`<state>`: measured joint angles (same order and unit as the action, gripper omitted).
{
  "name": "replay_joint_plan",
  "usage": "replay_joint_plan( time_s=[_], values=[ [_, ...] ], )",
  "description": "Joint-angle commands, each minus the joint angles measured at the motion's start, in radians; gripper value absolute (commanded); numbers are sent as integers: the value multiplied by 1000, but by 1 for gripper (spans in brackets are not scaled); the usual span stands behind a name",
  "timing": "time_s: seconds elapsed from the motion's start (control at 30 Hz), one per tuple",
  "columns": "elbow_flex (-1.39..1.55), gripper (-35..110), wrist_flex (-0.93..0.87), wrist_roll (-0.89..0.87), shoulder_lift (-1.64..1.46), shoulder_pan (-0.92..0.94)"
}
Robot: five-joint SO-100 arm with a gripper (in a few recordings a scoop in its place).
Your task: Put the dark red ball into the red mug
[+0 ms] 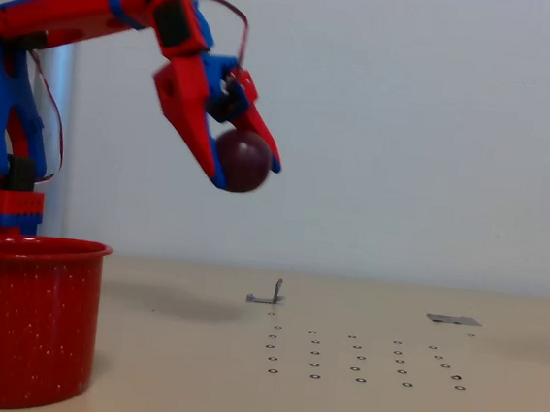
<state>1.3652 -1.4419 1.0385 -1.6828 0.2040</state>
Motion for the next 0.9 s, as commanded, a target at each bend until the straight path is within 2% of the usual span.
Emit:
replay_joint_plan(
  time_s=[0.0, 0.13, 0.43, 0.87],
  values=[
    [-101, 15, -35, -18, -133, 51],
    [-67, 15, -84, -21, -202, 133],
    [95, 15, -72, 28, -376, 367],
    [362, 15, 137, 141, -512, 690]
  ],
)
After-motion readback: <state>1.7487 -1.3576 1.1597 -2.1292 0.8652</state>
